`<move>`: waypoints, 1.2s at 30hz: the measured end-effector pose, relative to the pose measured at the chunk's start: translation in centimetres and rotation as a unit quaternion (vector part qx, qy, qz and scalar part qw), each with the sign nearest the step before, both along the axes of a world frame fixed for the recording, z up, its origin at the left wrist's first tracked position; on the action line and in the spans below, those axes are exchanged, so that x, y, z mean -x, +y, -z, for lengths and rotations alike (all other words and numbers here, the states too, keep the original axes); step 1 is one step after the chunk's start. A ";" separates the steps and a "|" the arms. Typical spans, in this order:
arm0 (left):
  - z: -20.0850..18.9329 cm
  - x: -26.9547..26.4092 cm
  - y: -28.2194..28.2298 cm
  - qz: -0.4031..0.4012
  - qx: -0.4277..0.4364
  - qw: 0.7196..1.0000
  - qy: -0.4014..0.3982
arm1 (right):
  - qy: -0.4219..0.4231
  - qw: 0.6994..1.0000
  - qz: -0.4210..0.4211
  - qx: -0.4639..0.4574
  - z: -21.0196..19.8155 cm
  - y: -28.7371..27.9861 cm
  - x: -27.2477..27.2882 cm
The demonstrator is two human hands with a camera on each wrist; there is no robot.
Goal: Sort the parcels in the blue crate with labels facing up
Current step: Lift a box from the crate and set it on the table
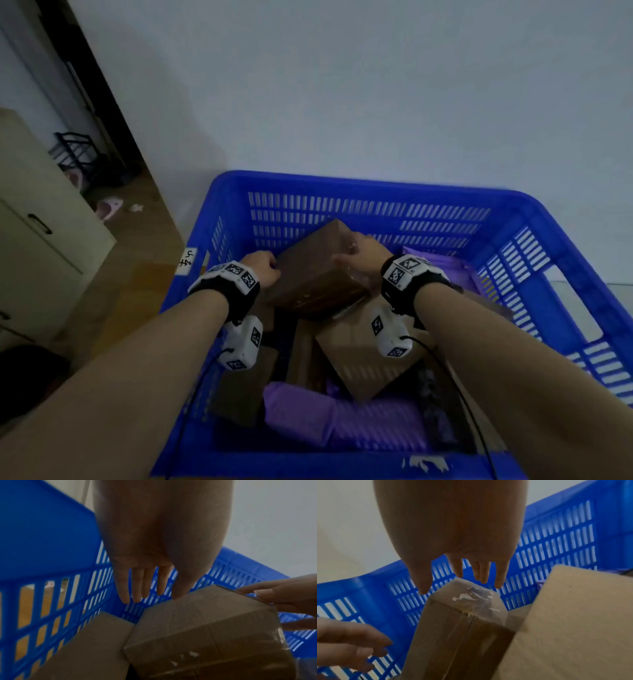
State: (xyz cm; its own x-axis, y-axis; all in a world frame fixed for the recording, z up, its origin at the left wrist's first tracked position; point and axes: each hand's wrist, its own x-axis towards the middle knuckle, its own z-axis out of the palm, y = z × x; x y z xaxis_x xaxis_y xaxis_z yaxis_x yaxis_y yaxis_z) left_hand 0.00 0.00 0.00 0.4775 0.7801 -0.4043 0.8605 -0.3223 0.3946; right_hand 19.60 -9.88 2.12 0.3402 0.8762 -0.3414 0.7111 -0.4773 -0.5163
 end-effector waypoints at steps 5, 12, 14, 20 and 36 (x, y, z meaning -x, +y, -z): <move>2.4 0.1 -0.2 -0.034 0.061 0.997 0.021 | 0.076 0.996 0.050 0.007 0.0 -0.4 0.4; 5.0 0.4 0.0 -0.063 0.090 0.993 0.034 | 0.095 0.993 0.070 0.029 -0.5 -0.2 0.2; 5.6 0.4 -0.1 -0.078 0.106 0.991 0.028 | 0.104 0.991 0.074 0.034 -0.4 -0.1 0.2; 7.1 0.0 -0.2 -0.098 0.160 0.982 -0.022 | 0.110 0.990 0.082 0.038 -0.7 -0.2 0.6; 5.7 -0.2 -1.4 -0.329 0.316 0.863 -0.218 | 0.159 0.977 0.141 -0.013 -2.6 -1.0 1.1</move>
